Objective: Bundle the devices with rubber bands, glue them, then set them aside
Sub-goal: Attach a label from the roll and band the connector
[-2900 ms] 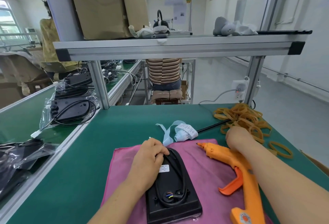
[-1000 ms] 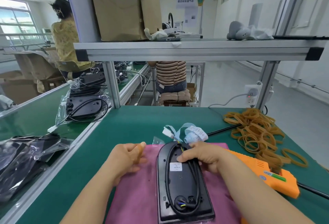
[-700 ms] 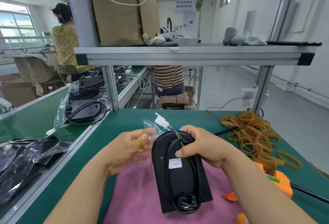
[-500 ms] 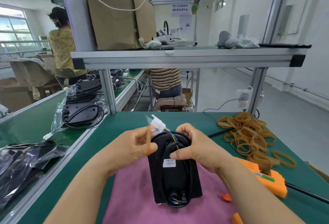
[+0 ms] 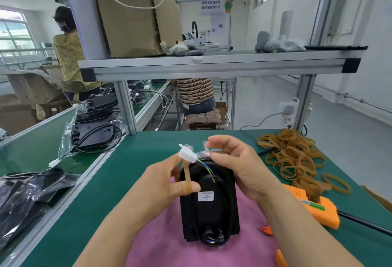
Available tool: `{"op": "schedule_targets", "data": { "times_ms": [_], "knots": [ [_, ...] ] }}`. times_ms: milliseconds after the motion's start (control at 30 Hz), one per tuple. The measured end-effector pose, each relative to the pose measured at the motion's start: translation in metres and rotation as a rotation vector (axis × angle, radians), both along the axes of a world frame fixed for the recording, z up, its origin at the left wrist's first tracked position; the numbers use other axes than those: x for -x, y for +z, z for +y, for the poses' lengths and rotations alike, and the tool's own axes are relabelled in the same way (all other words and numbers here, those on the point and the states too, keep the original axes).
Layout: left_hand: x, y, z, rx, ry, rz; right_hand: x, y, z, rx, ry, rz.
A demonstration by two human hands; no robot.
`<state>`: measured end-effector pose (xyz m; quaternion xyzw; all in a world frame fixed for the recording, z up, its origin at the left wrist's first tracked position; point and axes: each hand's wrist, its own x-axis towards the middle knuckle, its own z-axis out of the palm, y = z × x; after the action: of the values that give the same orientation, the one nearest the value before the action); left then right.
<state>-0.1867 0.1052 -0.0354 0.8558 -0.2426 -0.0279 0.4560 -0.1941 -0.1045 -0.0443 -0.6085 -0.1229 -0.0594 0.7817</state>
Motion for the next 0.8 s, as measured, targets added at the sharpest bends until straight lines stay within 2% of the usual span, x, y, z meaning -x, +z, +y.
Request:
{"op": "schedule_targets", "data": {
  "times_ms": [100, 200, 300, 400, 467, 533, 567, 633, 733, 800],
  "knots": [
    [0.005, -0.004, -0.004, 0.03, -0.042, 0.014, -0.002, -0.008, 0.006, -0.217, -0.152, 0.014],
    [0.005, -0.01, -0.009, 0.036, -0.012, -0.017, -0.003, -0.013, 0.007, -0.21, -0.266, -0.044],
    [0.003, -0.012, -0.011, -0.008, 0.045, -0.062, 0.0, -0.008, 0.009, -0.044, -0.283, -0.092],
    [0.003, -0.009, -0.011, -0.055, 0.06, -0.105, 0.008, 0.005, 0.008, 0.127, -0.192, -0.095],
    [0.002, -0.007, -0.011, -0.07, 0.06, -0.135, 0.013, 0.018, 0.009, 0.428, -0.158, -0.133],
    [0.0, -0.007, -0.011, -0.055, 0.044, -0.159, 0.012, 0.025, 0.019, 0.741, -0.253, -0.246],
    [-0.001, -0.007, -0.01, -0.053, 0.037, -0.164, 0.012, 0.028, 0.024, 0.778, -0.329, -0.299],
    [-0.003, -0.008, -0.007, -0.041, 0.025, -0.165, 0.011, 0.025, 0.03, 0.691, -0.516, -0.326],
    [-0.008, -0.009, -0.001, -0.011, 0.053, -0.148, 0.007, 0.017, 0.009, 0.306, -0.743, -0.046],
    [-0.01, -0.011, 0.0, -0.024, 0.026, -0.139, 0.007, 0.014, -0.006, 0.101, -0.733, 0.117]
  ]
}}
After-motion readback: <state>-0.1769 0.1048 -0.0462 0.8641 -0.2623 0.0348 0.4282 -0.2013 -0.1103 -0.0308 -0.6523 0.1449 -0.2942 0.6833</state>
